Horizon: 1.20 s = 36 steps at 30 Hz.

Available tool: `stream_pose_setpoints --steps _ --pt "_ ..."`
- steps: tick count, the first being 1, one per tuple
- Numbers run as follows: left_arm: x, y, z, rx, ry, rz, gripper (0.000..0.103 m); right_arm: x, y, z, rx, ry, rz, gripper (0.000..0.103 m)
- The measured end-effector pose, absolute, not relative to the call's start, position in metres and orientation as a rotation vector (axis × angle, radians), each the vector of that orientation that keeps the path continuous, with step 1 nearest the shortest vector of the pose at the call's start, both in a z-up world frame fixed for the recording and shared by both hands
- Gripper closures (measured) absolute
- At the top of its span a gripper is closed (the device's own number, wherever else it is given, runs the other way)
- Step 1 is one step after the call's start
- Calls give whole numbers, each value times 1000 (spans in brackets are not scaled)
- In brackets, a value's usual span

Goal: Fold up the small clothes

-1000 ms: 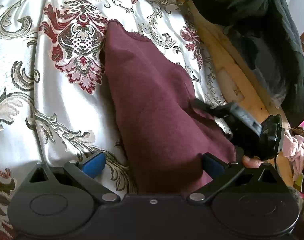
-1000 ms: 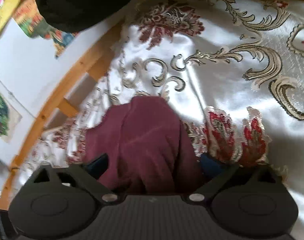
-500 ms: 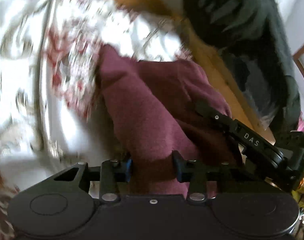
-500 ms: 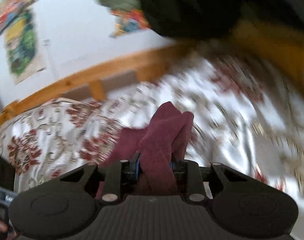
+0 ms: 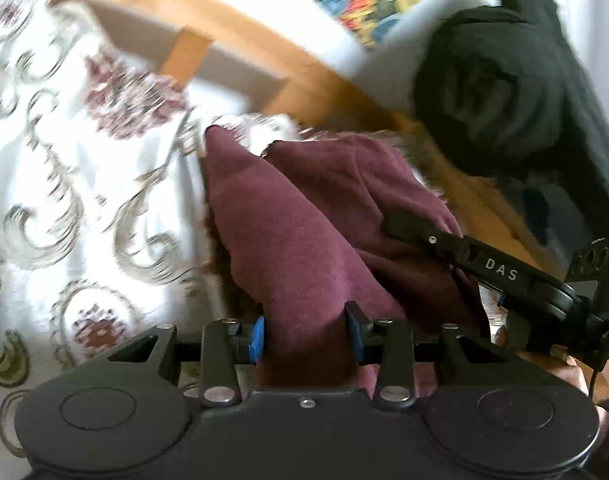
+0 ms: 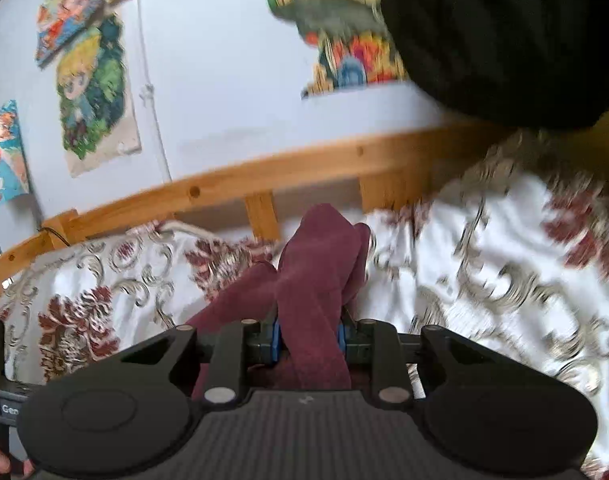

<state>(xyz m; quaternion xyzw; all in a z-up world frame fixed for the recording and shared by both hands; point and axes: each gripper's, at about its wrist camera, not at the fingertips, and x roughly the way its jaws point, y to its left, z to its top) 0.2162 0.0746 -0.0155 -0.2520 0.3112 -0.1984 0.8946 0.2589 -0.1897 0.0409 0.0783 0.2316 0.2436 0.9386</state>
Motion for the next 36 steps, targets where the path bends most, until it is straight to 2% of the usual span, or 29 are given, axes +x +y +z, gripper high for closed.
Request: stream_pose_setpoints --steps 5,7,9,14,19,21,25,27,36 --pt "226 75 -32 -554 737 -381 60 271 -200 10 193 561 406 71" --pt "227 74 -33 -549 741 -384 58 270 -208 2 196 577 373 67" --pt "228 73 -33 -545 741 -384 57 269 -216 -2 194 581 351 59" --pt "230 68 -34 -541 758 -364 49 257 -225 0 184 560 332 50" --pt "229 65 -31 -513 787 -302 26 236 -231 17 177 523 339 31" --pt "226 64 -26 -502 783 -282 21 222 -234 26 170 497 341 20" --pt "216 61 -8 -458 740 -253 6 195 -238 44 169 456 348 7" --pt "207 58 4 -426 706 -242 2 179 -241 52 171 436 355 2" --pt "135 51 50 -273 632 -192 1 113 -244 77 200 377 388 0"
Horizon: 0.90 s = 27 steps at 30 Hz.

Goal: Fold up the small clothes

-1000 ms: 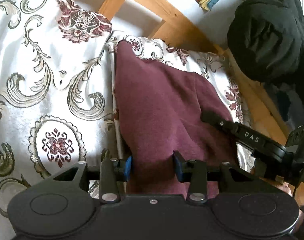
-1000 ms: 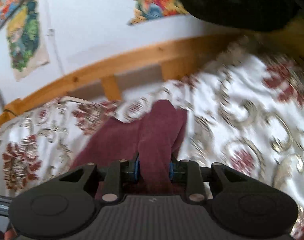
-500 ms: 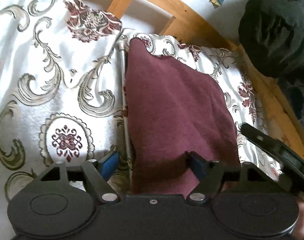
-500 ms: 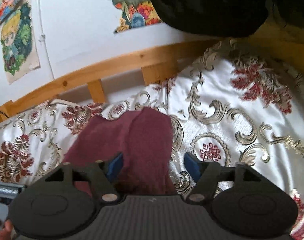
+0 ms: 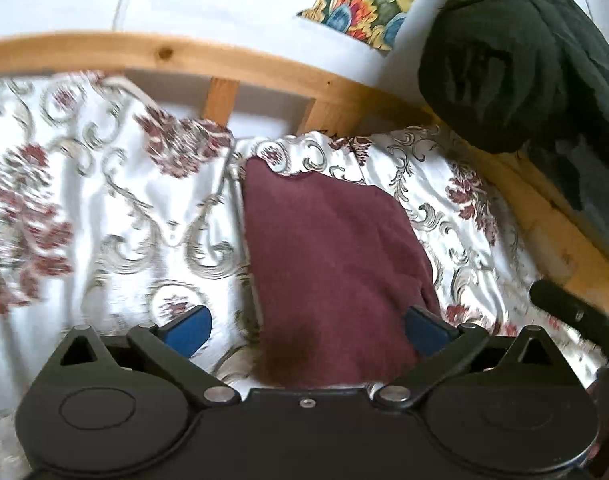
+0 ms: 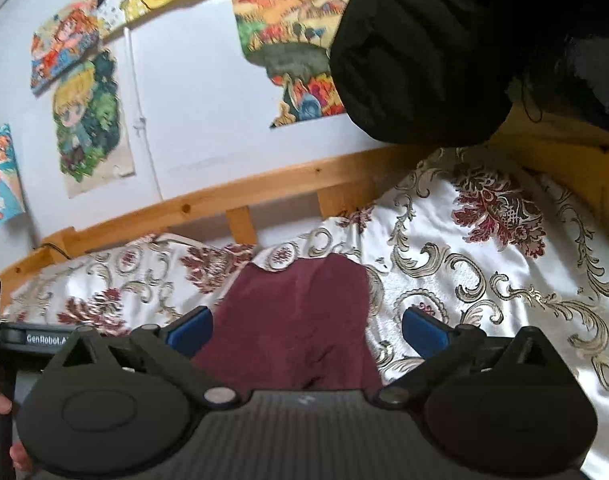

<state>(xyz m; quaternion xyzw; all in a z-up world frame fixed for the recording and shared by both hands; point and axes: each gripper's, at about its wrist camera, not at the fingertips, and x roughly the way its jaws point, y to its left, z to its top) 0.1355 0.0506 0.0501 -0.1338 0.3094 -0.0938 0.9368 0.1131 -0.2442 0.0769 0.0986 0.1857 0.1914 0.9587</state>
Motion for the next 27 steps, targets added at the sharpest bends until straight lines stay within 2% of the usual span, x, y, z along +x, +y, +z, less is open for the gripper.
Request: stream_pose_setpoints --steps 7,14,27 --pt "69 49 70 -259 567 -51 1 66 -241 87 139 358 407 0" --pt "14 41 56 -205 576 7 1 29 -254 86 87 339 393 0" --pt "0 30 51 -159 565 1 1 8 -257 77 57 390 375 0"
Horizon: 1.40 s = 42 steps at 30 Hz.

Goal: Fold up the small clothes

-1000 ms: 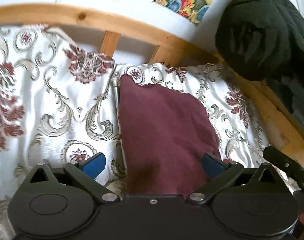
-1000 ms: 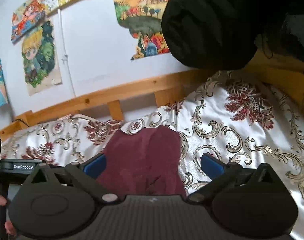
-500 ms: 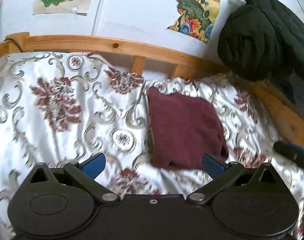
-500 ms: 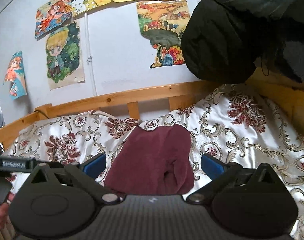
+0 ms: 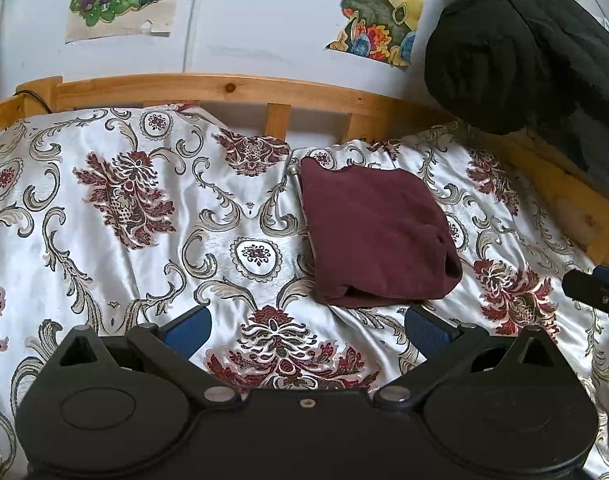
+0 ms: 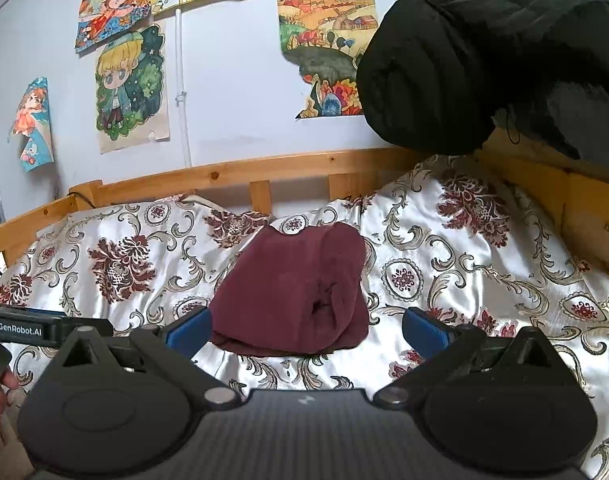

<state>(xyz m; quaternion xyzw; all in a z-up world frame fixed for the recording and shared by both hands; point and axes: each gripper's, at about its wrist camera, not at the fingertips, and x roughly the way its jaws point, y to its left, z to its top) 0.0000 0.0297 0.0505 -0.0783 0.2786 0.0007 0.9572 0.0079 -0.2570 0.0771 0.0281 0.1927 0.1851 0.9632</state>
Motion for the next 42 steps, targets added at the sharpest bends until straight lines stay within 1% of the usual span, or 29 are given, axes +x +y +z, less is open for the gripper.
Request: stream_pose_setpoints --steps 14,36,42 --pt "6 30 42 -166 618 -14 1 11 -253 73 59 416 369 0" --pt "5 29 40 -154 613 -9 1 10 -255 71 70 427 361 0" --pt "2 23 49 -10 561 134 1 10 -254 71 68 428 364 0"
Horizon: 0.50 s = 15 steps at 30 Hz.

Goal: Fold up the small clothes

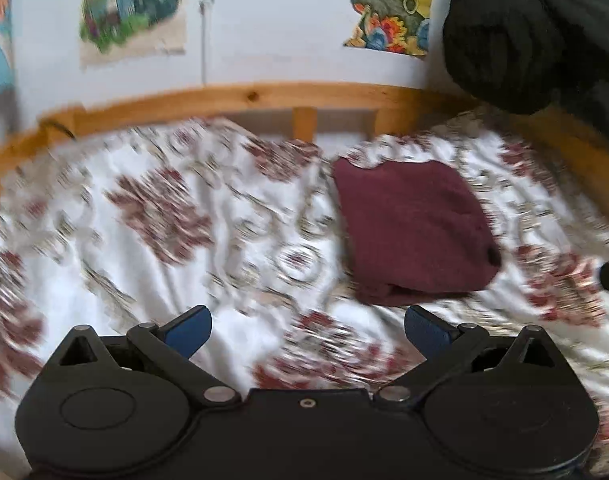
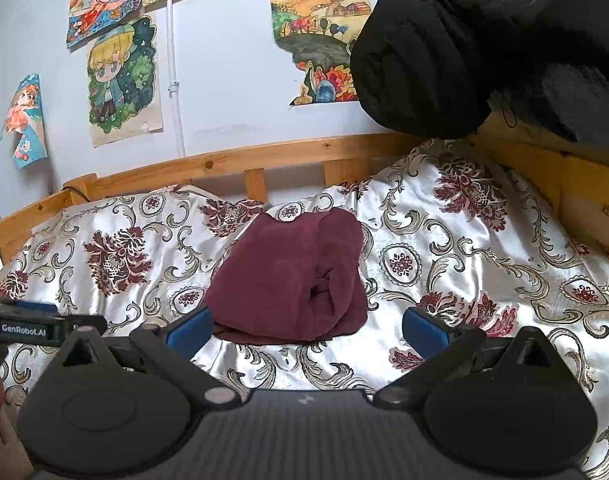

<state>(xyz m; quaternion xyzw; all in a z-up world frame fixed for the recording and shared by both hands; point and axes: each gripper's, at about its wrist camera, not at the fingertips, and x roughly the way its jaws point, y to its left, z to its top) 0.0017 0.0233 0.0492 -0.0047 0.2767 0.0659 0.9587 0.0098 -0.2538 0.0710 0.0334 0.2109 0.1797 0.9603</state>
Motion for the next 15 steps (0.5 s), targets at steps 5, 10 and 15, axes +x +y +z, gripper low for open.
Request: stream_pose_setpoints --steps 5,10,15 --pt "2 27 53 -38 567 109 1 9 -253 71 67 427 364 0" --pt "0 30 57 -60 548 97 1 9 -253 70 71 433 365 0" --pt "1 30 56 -68 557 94 1 8 -252 69 67 434 370 0"
